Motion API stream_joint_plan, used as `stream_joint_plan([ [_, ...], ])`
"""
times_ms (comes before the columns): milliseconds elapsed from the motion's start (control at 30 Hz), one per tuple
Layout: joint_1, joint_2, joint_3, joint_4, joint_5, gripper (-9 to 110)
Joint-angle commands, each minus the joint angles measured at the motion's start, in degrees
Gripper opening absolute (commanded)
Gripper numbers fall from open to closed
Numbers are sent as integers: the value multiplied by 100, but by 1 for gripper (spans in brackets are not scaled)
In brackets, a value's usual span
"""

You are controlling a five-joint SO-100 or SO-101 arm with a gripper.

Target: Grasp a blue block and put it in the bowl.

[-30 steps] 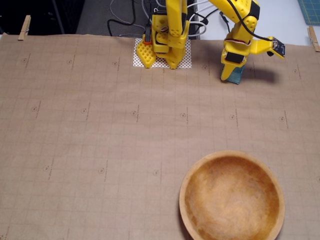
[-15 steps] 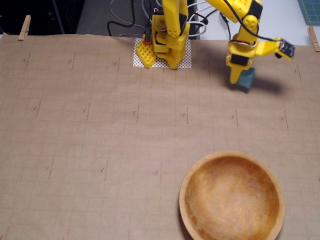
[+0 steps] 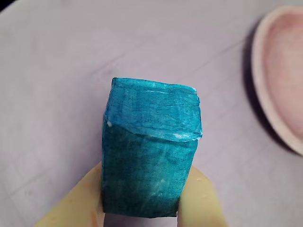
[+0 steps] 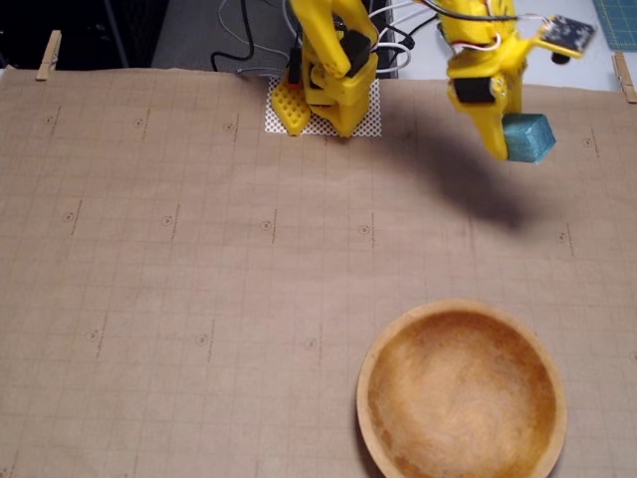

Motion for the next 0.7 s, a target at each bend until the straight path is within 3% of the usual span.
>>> stream_joint_plan([
  [0,659,466,-580,35,-53,-3],
  [667,4720,-9,-642,-413,-659,-3],
])
